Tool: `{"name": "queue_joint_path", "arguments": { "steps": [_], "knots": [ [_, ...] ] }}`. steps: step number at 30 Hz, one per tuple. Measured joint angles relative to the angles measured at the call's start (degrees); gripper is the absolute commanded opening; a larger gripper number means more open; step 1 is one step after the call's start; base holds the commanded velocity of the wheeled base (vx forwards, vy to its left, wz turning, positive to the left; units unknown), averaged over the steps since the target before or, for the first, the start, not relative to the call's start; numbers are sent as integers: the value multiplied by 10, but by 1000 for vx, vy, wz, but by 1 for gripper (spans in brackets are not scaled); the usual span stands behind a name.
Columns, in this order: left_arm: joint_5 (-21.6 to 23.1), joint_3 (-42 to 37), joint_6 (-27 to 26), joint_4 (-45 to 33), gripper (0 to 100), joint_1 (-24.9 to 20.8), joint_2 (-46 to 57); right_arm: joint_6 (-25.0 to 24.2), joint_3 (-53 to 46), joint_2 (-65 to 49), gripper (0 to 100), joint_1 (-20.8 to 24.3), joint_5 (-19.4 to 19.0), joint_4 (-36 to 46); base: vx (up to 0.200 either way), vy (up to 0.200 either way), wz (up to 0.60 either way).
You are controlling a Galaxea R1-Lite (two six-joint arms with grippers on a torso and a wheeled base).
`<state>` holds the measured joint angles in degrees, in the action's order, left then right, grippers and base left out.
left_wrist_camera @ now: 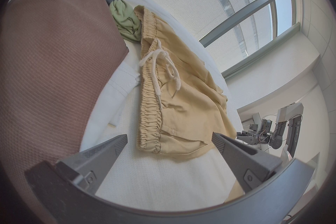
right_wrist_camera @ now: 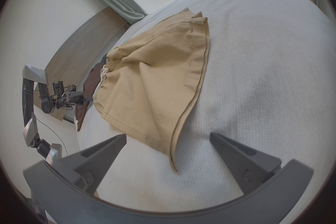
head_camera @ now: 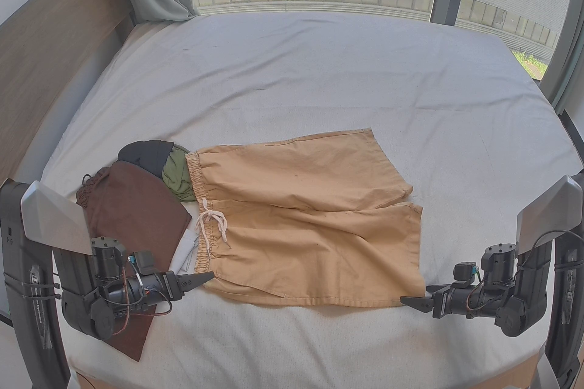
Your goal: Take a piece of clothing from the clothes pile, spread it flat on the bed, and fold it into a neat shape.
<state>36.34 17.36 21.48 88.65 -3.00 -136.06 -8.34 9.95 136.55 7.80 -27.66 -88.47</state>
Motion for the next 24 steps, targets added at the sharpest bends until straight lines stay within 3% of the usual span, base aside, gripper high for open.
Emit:
{"name": "queue_joint_path", "arguments": {
  "steps": [15, 24],
  "knots": [
    [-50, 37, 31, 1, 100, -25, -32, 0, 1, 0, 100, 1, 0, 0, 0, 0, 0],
    [-54, 51, 50, 1, 100, -36, -40, 0, 1, 0, 100, 1, 0, 0, 0, 0, 0]
  ]
}}
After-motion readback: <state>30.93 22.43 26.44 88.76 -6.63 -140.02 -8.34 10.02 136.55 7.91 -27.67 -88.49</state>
